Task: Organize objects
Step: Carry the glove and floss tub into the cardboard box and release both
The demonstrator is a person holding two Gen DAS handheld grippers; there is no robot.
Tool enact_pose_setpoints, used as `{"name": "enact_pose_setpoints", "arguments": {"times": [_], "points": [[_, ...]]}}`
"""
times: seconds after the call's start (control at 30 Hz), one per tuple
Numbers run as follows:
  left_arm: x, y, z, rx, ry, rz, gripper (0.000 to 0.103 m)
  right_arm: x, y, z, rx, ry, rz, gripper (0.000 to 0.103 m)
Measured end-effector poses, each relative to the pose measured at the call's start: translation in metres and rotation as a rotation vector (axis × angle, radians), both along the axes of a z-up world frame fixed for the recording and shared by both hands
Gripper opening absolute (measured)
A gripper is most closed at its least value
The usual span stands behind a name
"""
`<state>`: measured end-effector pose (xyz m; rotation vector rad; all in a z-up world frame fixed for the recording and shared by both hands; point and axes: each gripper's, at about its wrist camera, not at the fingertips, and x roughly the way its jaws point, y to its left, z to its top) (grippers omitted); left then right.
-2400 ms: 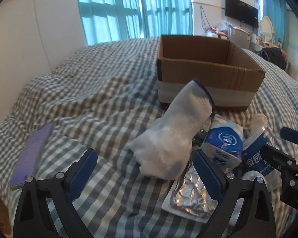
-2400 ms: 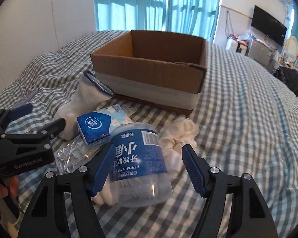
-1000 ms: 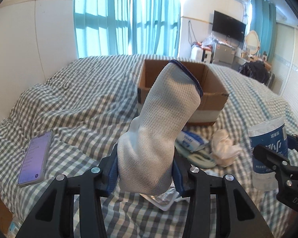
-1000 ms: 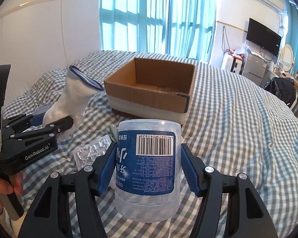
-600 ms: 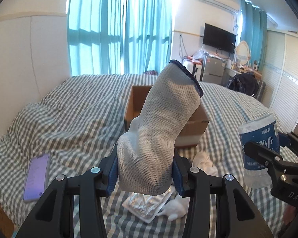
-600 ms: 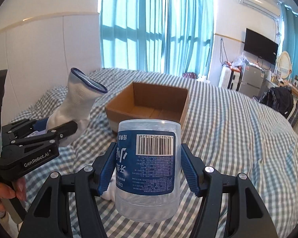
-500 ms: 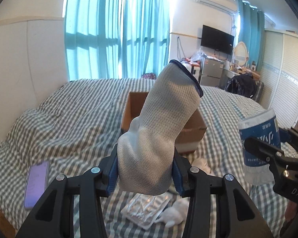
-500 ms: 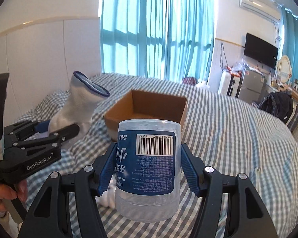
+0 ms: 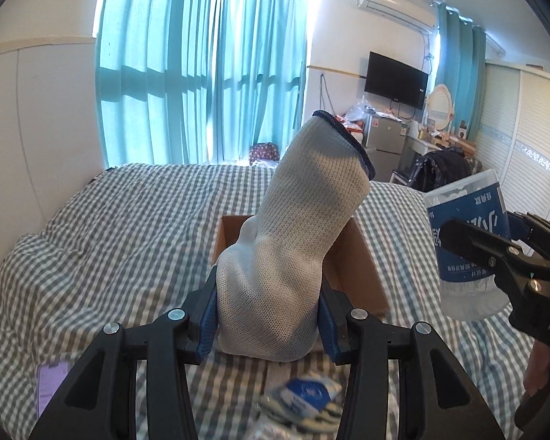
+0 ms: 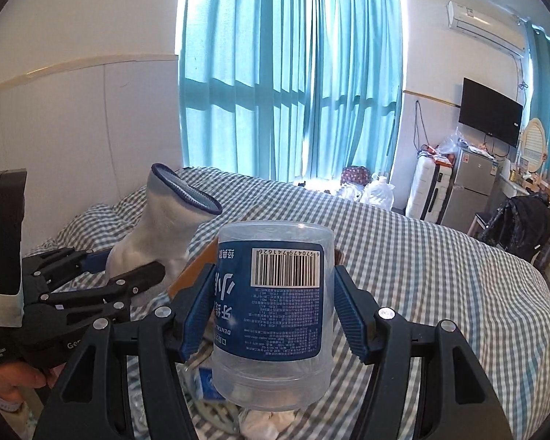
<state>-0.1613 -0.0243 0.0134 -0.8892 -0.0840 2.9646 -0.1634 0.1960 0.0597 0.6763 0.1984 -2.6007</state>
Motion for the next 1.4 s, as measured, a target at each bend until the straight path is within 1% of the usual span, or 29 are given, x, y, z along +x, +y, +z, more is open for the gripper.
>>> {"name": "enact_pose_setpoints", "arguments": {"times": [0.13,0.23,0.37,0.47,0.53,0.6,0.73,0.87,1.03,1.1,1.17,1.23,1.27,1.3,1.4], "points": [[-0.033,-0.006,-0.009,-0.021,-0.016,0.015,0.047,-0.045,-0.009,-0.011,-0.034,-0.057,0.019,0.062],[-0.056,-0.008,-0.02,-0.047,-0.033,0.024,0.047,-0.077,-0.018,-0.023,-0.02,-0.076,0.018,0.062],[-0.085,-0.011,-0.037,-0.058,-0.062,0.024,0.047,-0.116,-0.029,-0.046,-0.009,-0.103,0.019,0.062],[-0.103,-0.01,-0.054,-0.066,-0.09,0.015,0.047,-0.143,-0.035,-0.069,0.001,-0.138,0.009,0.062],[-0.115,-0.009,-0.067,-0.075,-0.116,0.004,0.047,-0.155,-0.034,-0.082,-0.003,-0.165,0.004,0.062],[-0.121,-0.009,-0.078,-0.068,-0.132,0.007,0.047,-0.165,-0.033,-0.097,-0.014,-0.193,0.003,0.062],[-0.132,-0.005,-0.103,-0.074,-0.178,-0.004,0.047,-0.179,-0.032,-0.123,0.002,-0.229,-0.009,0.062],[-0.136,-0.003,-0.113,-0.059,-0.2,-0.018,0.047,-0.184,-0.028,-0.139,-0.01,-0.254,0.006,0.062],[-0.133,0.002,-0.112,-0.065,-0.203,-0.038,0.052,-0.177,-0.021,-0.131,-0.055,-0.239,0.005,0.062],[-0.132,0.004,-0.108,-0.066,-0.203,-0.028,0.057,-0.174,-0.02,-0.126,-0.051,-0.238,-0.001,0.062],[-0.13,0.005,-0.101,-0.066,-0.203,-0.025,0.06,-0.167,-0.018,-0.116,-0.052,-0.211,-0.007,0.062],[-0.123,0.006,-0.091,-0.079,-0.188,-0.009,0.071,-0.16,-0.016,-0.106,-0.06,-0.194,-0.005,0.065],[-0.12,0.006,-0.087,-0.084,-0.175,0.003,0.081,-0.155,-0.013,-0.098,-0.067,-0.183,-0.005,0.071],[-0.116,0.005,-0.082,-0.086,-0.161,0.014,0.084,-0.15,-0.012,-0.091,-0.071,-0.17,-0.009,0.073],[-0.101,0.003,-0.061,-0.071,-0.131,0.038,0.084,-0.132,-0.003,-0.067,-0.08,-0.133,-0.013,0.074]]}}
